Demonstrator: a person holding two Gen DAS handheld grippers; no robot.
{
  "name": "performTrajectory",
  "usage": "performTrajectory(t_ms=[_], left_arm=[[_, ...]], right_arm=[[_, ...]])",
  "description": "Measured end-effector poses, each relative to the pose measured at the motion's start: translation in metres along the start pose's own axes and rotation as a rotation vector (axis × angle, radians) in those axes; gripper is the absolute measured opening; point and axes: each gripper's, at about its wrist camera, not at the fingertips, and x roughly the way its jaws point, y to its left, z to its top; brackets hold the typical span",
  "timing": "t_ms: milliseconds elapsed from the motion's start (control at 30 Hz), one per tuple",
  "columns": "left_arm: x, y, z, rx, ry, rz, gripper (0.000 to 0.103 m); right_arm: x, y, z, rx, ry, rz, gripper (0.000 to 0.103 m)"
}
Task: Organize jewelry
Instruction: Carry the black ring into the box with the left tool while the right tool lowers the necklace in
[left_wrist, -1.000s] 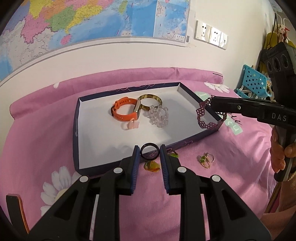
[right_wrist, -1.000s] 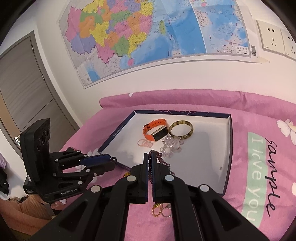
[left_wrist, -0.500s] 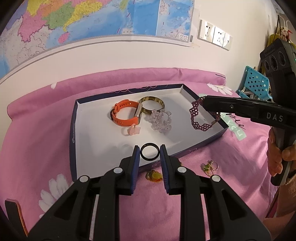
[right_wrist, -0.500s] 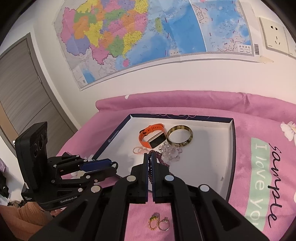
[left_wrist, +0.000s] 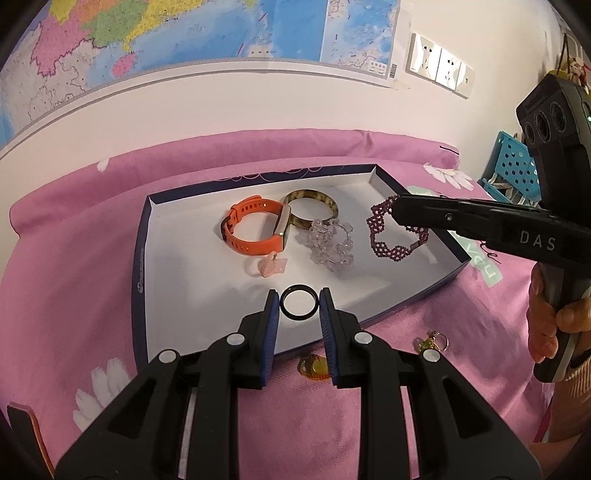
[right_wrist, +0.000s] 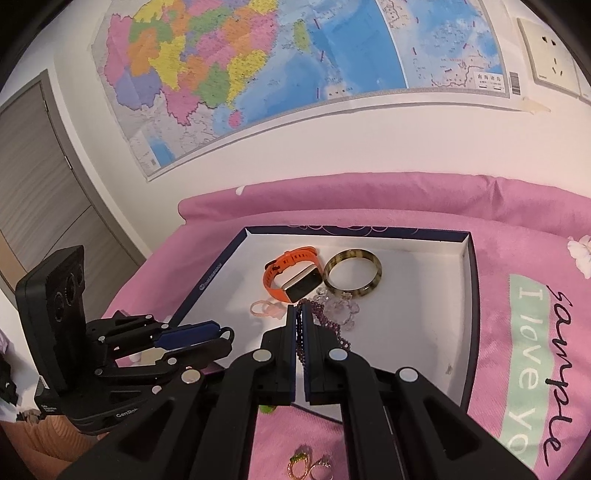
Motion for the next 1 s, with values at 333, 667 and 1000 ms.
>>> performTrajectory(t_ms=[333,667,1000], left_arm=[[0.013,0.006,0.003,-0.023,0.024,0.005,0.023],[0.022,0.009,0.005,-0.033,0.043,0.009,0.023],[0.031,0.011,0.008,-0.032,0.061,0.011,0.023]], right_arm=[[0.01,-0.005,0.001,0.021,0.01,-0.02,0.002],[0.016,-0.007,0.002,0.026,0.012,-0.032,0.002],[0.023,-0.006,0.003,0.028,0.017,-0.04,0.002]])
